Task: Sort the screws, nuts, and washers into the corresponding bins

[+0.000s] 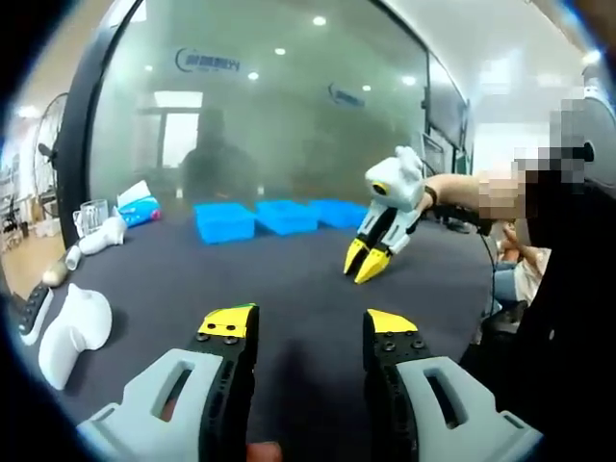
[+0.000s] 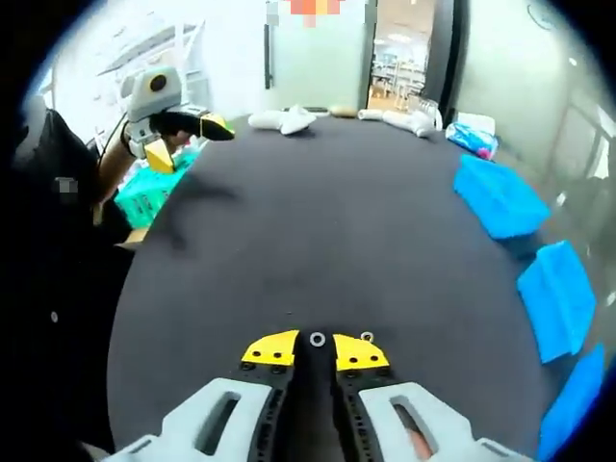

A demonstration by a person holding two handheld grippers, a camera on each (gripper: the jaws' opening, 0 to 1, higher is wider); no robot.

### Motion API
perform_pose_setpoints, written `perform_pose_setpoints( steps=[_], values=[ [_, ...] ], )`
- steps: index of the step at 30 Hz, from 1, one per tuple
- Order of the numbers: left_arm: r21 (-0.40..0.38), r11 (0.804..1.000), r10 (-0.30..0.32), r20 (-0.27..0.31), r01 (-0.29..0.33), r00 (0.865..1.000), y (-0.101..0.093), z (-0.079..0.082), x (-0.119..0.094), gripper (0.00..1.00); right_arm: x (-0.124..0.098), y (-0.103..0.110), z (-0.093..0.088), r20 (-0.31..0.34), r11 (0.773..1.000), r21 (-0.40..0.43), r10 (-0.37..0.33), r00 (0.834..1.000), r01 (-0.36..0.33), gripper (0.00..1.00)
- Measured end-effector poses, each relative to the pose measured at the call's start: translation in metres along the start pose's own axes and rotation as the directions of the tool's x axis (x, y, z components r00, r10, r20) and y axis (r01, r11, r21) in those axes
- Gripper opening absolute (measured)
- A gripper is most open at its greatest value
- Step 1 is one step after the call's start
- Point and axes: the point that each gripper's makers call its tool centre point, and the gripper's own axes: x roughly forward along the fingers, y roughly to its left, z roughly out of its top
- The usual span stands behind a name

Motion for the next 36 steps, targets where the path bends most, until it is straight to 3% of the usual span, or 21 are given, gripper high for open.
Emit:
perform_pose_setpoints(
  steps=[14,24,28,36],
  values=[
    [0.006,1.0,-0.002,0.001,0.002,1.0,-0.002,0.003,0.001,0.43,-0.003,0.002,0.002,0.006,1.0,0.014,-0.005,1.0,0.005,0.03],
    [0.007,1.0,-0.001,0.006,0.001,1.0,0.0,0.006,0.003,0.43,-0.025,-0.002,0.003,0.113,0.995,0.071,-0.07,0.991,0.063,0.03],
    [0.009,1.0,0.003,0.013,-0.003,1.0,0.0,0.009,0.004,0.43,-0.041,-0.005,0.003,0.173,0.989,0.099,-0.127,0.977,0.111,0.03],
    [0.015,1.0,0.008,0.028,-0.008,1.0,-0.001,0.017,0.005,0.43,-0.086,-0.005,-0.009,0.3,0.951,0.201,-0.288,0.91,0.235,0.03]
  ],
)
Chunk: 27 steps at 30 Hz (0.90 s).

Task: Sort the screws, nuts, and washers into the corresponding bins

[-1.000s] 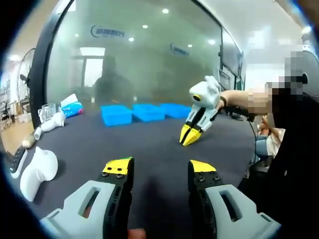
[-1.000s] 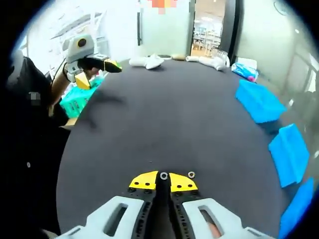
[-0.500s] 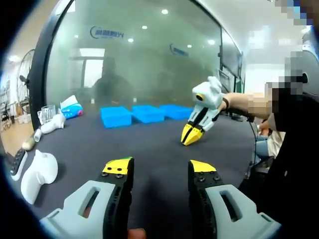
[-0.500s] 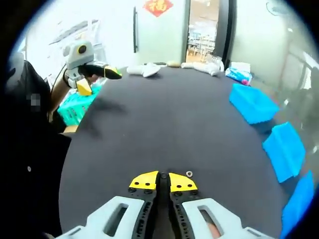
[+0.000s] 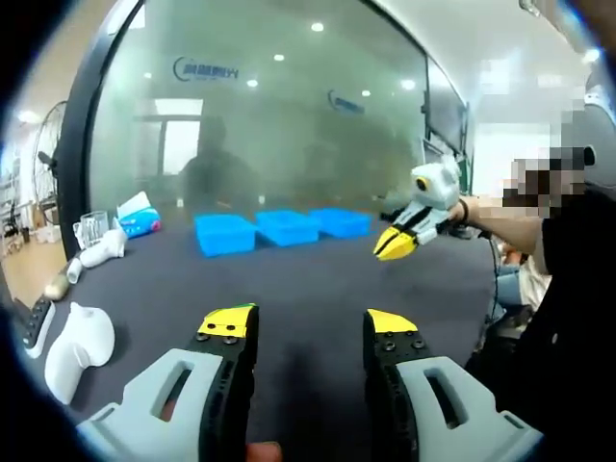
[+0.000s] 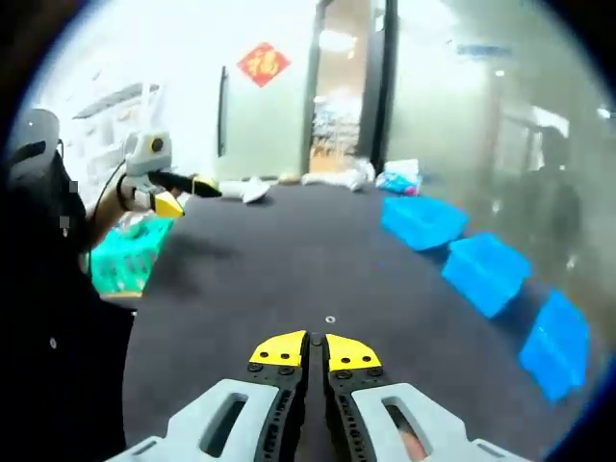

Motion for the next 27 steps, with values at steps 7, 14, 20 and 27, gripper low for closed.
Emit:
perform_pose_setpoints(
  steps=[7,14,20,27],
  values=[
    [-0.004,1.0,0.004,0.007,-0.004,1.0,-0.001,0.004,0.002,0.43,-0.034,-0.004,0.002,0.123,0.991,0.062,-0.123,0.985,0.116,0.03],
    [0.0,1.0,0.015,0.005,-0.015,1.0,0.001,0.008,0.004,0.43,-0.062,-0.011,0.01,0.253,0.965,0.124,-0.255,0.933,0.23,0.03],
    [0.005,1.0,0.019,0.005,-0.019,1.0,0.001,0.011,0.005,0.43,-0.078,-0.014,0.006,0.293,0.947,0.156,-0.316,0.902,0.281,0.03],
    [0.009,1.0,0.015,0.008,-0.015,1.0,-0.001,0.013,0.006,0.43,-0.089,-0.015,0.013,0.34,0.934,0.181,-0.352,0.872,0.307,0.03]
  ],
)
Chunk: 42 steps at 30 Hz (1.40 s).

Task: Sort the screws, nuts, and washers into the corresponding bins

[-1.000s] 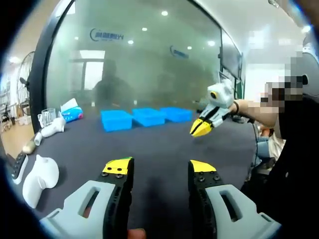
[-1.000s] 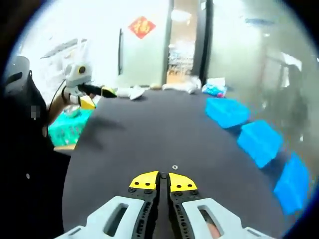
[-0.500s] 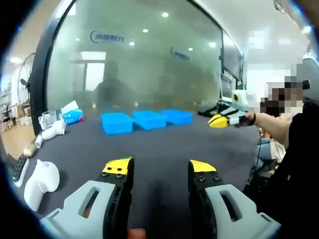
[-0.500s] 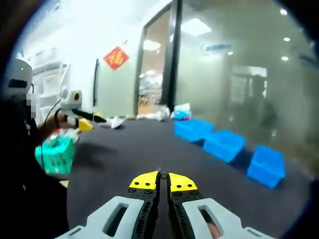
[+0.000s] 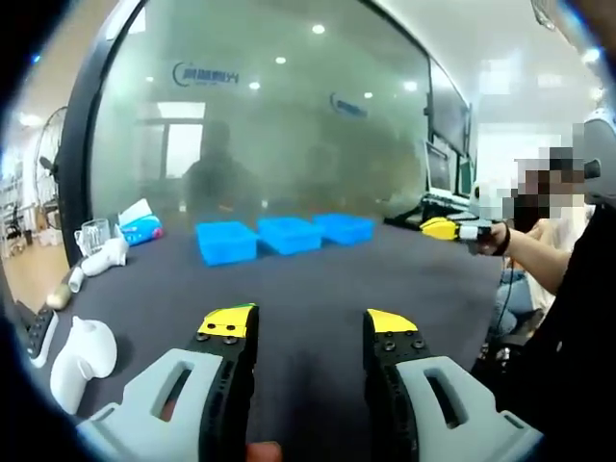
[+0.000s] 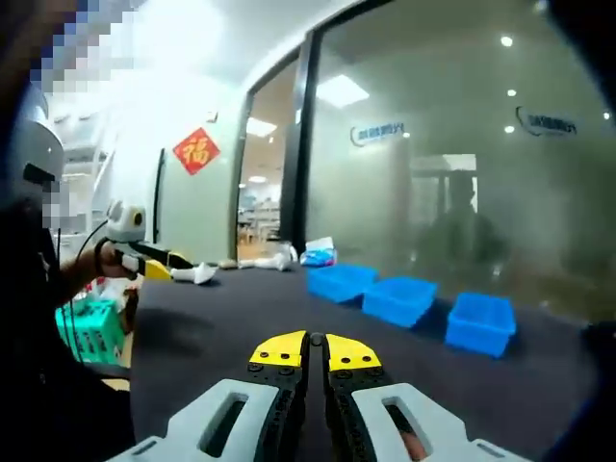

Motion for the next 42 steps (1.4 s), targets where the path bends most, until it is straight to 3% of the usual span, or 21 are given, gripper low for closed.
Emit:
perform_pose_setpoints(
  steps=[9,19,29,42],
  values=[
    [-0.002,1.0,0.01,0.003,-0.01,1.0,0.001,-0.001,-0.004,0.43,0.015,-0.019,0.023,0.042,1.0,-0.006,-0.014,0.999,0.015,0.03],
    [0.001,1.0,0.023,0.015,-0.023,1.0,0.004,0.003,-0.008,0.43,0.063,-0.053,0.041,0.031,0.999,-0.012,-0.035,0.999,0.035,0.03],
    [-0.012,0.999,0.042,0.017,-0.042,0.999,0.009,-0.001,-0.009,0.43,0.127,-0.106,0.031,-0.046,0.994,-0.03,-0.104,0.993,0.103,0.03],
    [-0.022,0.998,0.06,0.015,-0.059,0.998,0.014,-0.005,-0.014,0.43,0.217,-0.132,0.013,-0.196,0.989,-0.105,-0.126,0.972,0.107,0.04]
  ],
)
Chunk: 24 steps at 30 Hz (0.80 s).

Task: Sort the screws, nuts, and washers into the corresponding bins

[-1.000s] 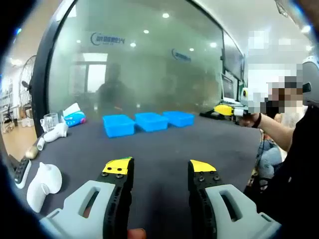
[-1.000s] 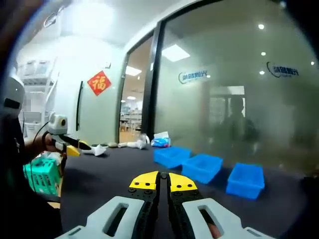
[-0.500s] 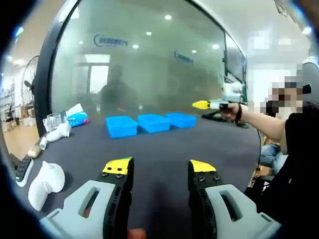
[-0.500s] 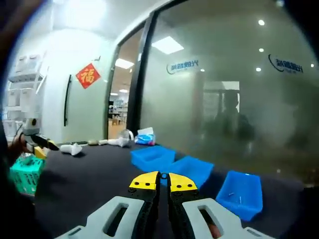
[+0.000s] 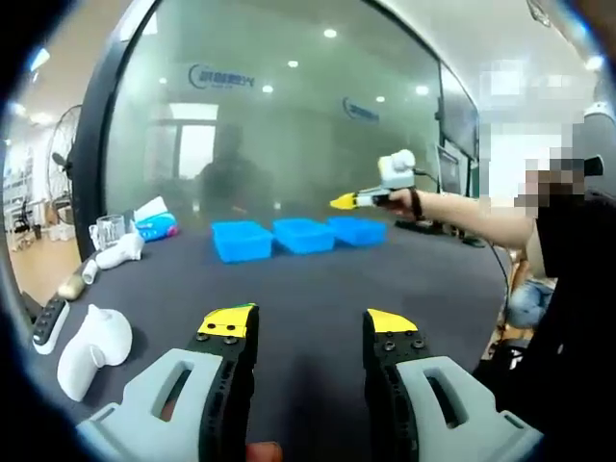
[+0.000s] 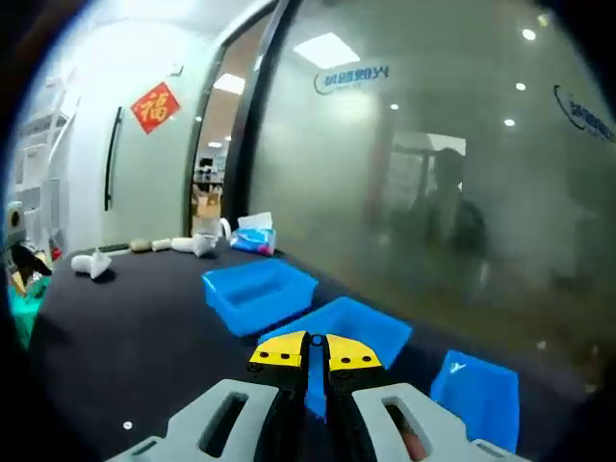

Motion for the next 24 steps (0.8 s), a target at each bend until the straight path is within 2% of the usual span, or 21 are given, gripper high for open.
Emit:
perform_pose_setpoints(
  steps=[3,7,10,18,20,22,24],
  values=[
    [0.001,1.0,0.002,0.0,-0.002,1.0,0.001,0.0,0.0,0.43,0.014,-0.003,-0.002,-0.034,0.999,-0.032,-0.02,0.999,0.019,0.04],
    [0.0,1.0,0.004,0.005,-0.004,1.0,0.002,0.001,0.0,0.43,0.029,-0.006,-0.004,-0.051,1.0,0.008,-0.029,0.998,0.029,0.04],
    [0.005,1.0,0.0,0.003,0.0,1.0,0.001,0.002,-0.001,0.43,0.039,-0.008,-0.015,-0.088,0.999,0.019,-0.029,0.996,0.031,0.04],
    [0.0,1.0,0.008,0.0,-0.008,1.0,0.002,-0.001,-0.003,0.43,0.047,-0.011,-0.032,-0.115,0.998,0.052,-0.028,0.993,0.034,0.04],
    [-0.001,1.0,0.008,-0.003,-0.008,1.0,0.002,-0.002,-0.003,0.43,0.047,-0.01,-0.033,-0.113,0.998,0.051,-0.022,0.993,0.028,0.1],
    [-0.002,1.0,0.008,-0.002,-0.008,1.0,0.002,-0.002,-0.002,0.43,0.047,-0.01,-0.032,-0.104,0.999,0.034,-0.028,0.994,0.031,0.21],
    [-0.004,1.0,0.006,-0.001,-0.006,1.0,0.002,-0.002,-0.002,0.43,0.044,-0.009,-0.03,-0.094,0.999,0.02,-0.031,0.995,0.033,0.23]
  ],
)
